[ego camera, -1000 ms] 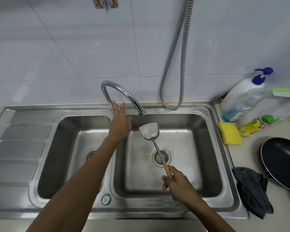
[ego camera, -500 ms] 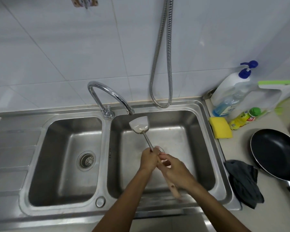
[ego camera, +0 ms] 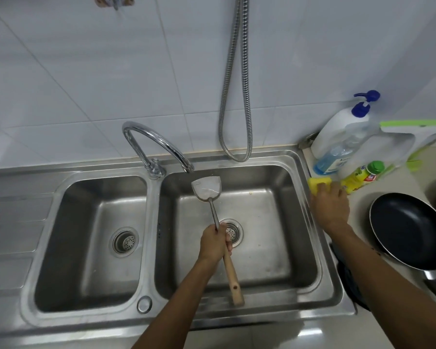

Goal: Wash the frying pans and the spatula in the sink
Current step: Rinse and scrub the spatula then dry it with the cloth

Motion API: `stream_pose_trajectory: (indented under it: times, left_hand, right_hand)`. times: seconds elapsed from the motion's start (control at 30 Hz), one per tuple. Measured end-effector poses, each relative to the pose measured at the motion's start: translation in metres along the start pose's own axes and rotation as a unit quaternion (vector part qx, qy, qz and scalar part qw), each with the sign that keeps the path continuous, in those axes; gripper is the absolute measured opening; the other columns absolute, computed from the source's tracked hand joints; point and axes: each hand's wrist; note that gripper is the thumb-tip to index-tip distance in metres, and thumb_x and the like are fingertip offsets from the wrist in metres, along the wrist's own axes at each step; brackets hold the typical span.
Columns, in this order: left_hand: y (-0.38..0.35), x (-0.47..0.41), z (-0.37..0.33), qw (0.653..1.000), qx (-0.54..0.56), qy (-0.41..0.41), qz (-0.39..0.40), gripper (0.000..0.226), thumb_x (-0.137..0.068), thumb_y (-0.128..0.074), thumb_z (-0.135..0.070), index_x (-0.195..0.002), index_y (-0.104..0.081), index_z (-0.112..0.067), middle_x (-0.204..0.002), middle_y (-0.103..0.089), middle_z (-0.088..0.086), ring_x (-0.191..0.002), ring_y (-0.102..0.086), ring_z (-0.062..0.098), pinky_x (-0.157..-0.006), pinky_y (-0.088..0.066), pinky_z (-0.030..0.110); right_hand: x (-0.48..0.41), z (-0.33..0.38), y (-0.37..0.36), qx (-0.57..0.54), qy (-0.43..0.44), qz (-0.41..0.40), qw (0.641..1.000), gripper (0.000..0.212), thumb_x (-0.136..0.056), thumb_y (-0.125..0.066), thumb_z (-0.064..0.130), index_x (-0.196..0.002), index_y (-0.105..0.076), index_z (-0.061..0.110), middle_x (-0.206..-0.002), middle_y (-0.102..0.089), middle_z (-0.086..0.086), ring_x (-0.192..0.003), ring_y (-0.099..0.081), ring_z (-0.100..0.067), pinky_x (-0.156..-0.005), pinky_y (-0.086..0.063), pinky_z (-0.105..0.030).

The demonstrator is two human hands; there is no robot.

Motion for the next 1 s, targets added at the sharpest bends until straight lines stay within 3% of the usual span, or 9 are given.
stream_pose_trajectory:
  times: [0.1, 0.17, 0.3, 0.43, 0.57, 0.63, 0.77, 0.9, 1.0]
  left_hand:
    - [0.004, 0.002, -0.001, 1.0, 0.0, 0.005, 0.012, 0.03, -0.106, -0.045, -0.026, -0.085, -0.051, -0.007, -0.056, -0.051, -0.002, -0.041, -0.049, 0.013, -0.043, -0.044, 0.027]
    - [0.007, 0.005, -0.003, 1.0, -0.003, 0.006, 0.022, 0.028, -0.105, -0.046, -0.027, -0.085, -0.051, -0.008, -0.057, -0.05, -0.001, -0.041, -0.048, 0.013, -0.044, -0.045, 0.028]
    - [0.011, 0.018, -0.011, 0.998, -0.024, -0.008, 0.053, 0.028, -0.105, -0.047, -0.027, -0.081, -0.052, -0.013, -0.057, -0.051, -0.001, -0.042, -0.048, 0.012, -0.042, -0.044, 0.027]
    - [0.017, 0.032, -0.023, 0.995, -0.064, -0.032, 0.074, 0.028, -0.105, -0.045, -0.029, -0.081, -0.052, -0.017, -0.053, -0.052, -0.003, -0.04, -0.048, 0.011, -0.041, -0.043, 0.026]
    - [0.029, 0.041, -0.032, 0.992, -0.1, -0.033, 0.077, 0.029, -0.105, -0.046, -0.029, -0.078, -0.052, -0.018, -0.054, -0.051, -0.002, -0.039, -0.046, 0.01, -0.041, -0.042, 0.026]
    - [0.034, 0.044, -0.032, 0.991, -0.095, -0.032, 0.084, 0.03, -0.104, -0.046, -0.025, -0.076, -0.05, -0.017, -0.054, -0.05, -0.002, -0.039, -0.045, 0.011, -0.041, -0.041, 0.025]
    - [0.036, 0.042, -0.036, 0.991, -0.096, -0.051, 0.085, 0.029, -0.103, -0.046, -0.023, -0.075, -0.049, -0.017, -0.049, -0.049, -0.006, -0.039, -0.045, 0.011, -0.043, -0.042, 0.028]
    - [0.026, 0.045, -0.034, 0.988, -0.11, -0.061, 0.09, 0.032, -0.103, -0.046, -0.025, -0.072, -0.047, -0.019, -0.047, -0.049, -0.006, -0.04, -0.047, 0.011, -0.047, -0.044, 0.028]
    - [0.023, 0.046, -0.034, 0.989, -0.097, -0.067, 0.089, 0.032, -0.104, -0.045, -0.025, -0.073, -0.048, -0.018, -0.046, -0.049, -0.006, -0.039, -0.047, 0.01, -0.045, -0.043, 0.026]
  right_hand:
    - [0.012, 0.006, 0.006, 0.014, -0.004, 0.047, 0.999, 0.043, -0.089, -0.07, 0.029, -0.122, -0.055, 0.006, -0.108, -0.058, -0.032, -0.09, -0.059, -0.051, -0.078, -0.052, -0.054]
    - [0.018, 0.02, 0.015, 0.0, 0.018, 0.027, 0.999, 0.041, -0.085, -0.073, 0.03, -0.117, -0.058, 0.011, -0.107, -0.061, -0.026, -0.09, -0.06, -0.048, -0.078, -0.05, -0.052]
    - [0.043, 0.09, 0.019, -0.106, 0.241, -0.054, 0.963, 0.035, -0.08, -0.078, 0.034, -0.112, -0.068, 0.022, -0.116, -0.062, -0.013, -0.09, -0.058, -0.04, -0.077, -0.052, -0.047]
    - [0.049, 0.171, 0.001, -0.146, 0.335, -0.047, 0.93, 0.024, -0.081, -0.081, 0.034, -0.104, -0.076, 0.029, -0.116, -0.065, -0.01, -0.091, -0.06, -0.035, -0.078, -0.051, -0.041]
    - [0.017, 0.192, -0.002, -0.141, 0.284, 0.005, 0.949, 0.011, -0.089, -0.069, 0.029, -0.096, -0.078, 0.025, -0.113, -0.065, -0.008, -0.096, -0.06, -0.031, -0.087, -0.043, -0.038]
    - [0.012, 0.193, 0.007, -0.168, 0.269, -0.028, 0.948, 0.004, -0.085, -0.075, 0.02, -0.087, -0.078, 0.019, -0.105, -0.066, -0.012, -0.09, -0.061, -0.033, -0.085, -0.046, -0.04]
    - [0.034, 0.187, 0.002, -0.122, 0.404, -0.059, 0.905, 0.001, -0.082, -0.077, 0.019, -0.082, -0.078, 0.02, -0.094, -0.067, -0.007, -0.082, -0.059, -0.03, -0.075, -0.05, -0.037]
    - [0.012, 0.187, 0.007, -0.145, 0.281, -0.057, 0.947, 0.01, -0.089, -0.07, 0.022, -0.083, -0.077, 0.018, -0.095, -0.065, -0.007, -0.081, -0.057, -0.03, -0.076, -0.05, -0.039]
    - [0.023, 0.196, 0.011, -0.164, 0.314, -0.041, 0.934, 0.015, -0.091, -0.066, 0.026, -0.085, -0.077, 0.018, -0.095, -0.064, -0.006, -0.082, -0.057, -0.031, -0.077, -0.047, -0.037]
Point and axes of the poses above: each hand's wrist, its own x-axis away from the middle knuckle, its own y-axis out of the back of the hand, z = x × y
